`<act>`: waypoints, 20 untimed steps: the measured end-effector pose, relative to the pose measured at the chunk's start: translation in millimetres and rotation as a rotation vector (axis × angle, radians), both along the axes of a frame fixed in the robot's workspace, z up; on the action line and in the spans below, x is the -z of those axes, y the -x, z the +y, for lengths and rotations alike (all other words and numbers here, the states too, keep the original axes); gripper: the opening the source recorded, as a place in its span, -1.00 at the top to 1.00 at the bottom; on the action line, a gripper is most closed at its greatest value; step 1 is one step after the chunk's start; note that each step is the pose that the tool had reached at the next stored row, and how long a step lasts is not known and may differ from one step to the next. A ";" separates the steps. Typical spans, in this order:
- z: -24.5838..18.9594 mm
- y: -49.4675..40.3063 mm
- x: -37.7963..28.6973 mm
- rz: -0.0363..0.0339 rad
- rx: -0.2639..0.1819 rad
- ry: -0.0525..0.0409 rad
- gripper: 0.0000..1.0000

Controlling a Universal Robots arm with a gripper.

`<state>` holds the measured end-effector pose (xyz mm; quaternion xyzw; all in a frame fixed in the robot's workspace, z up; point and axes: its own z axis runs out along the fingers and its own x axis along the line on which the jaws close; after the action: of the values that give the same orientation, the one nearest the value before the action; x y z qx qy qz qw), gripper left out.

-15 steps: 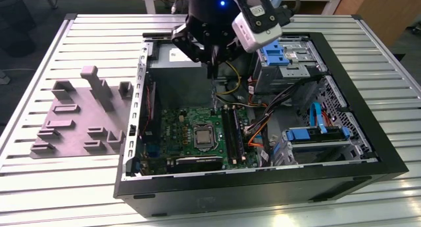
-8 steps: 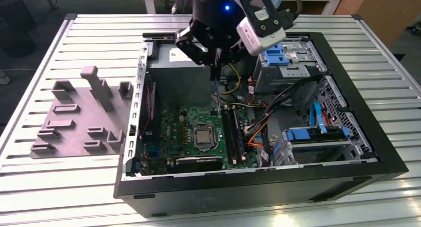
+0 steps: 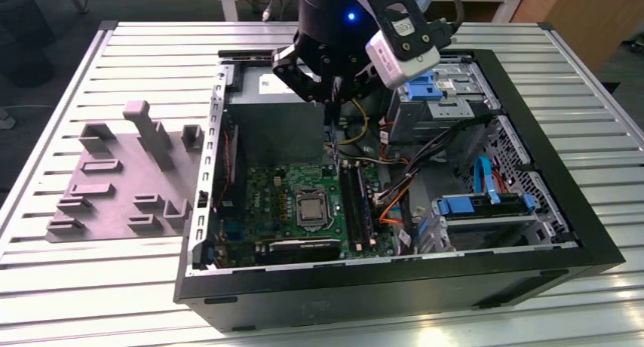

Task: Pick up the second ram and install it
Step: 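Insert the second ram into the second slot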

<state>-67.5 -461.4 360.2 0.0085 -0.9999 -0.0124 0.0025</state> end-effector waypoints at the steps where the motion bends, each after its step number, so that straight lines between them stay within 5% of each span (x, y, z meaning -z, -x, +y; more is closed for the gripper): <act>1: 0.0 0.0 0.0 0.0000 0.000 0.0000 0.72; 8: 0.0 -1.5 8.9 0.0000 -0.043 -0.0001 0.72; 20: -4.3 -2.5 26.4 0.0002 -0.035 -0.0003 0.72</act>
<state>-65.0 -465.7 333.8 0.0258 -0.9996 -0.0125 0.0028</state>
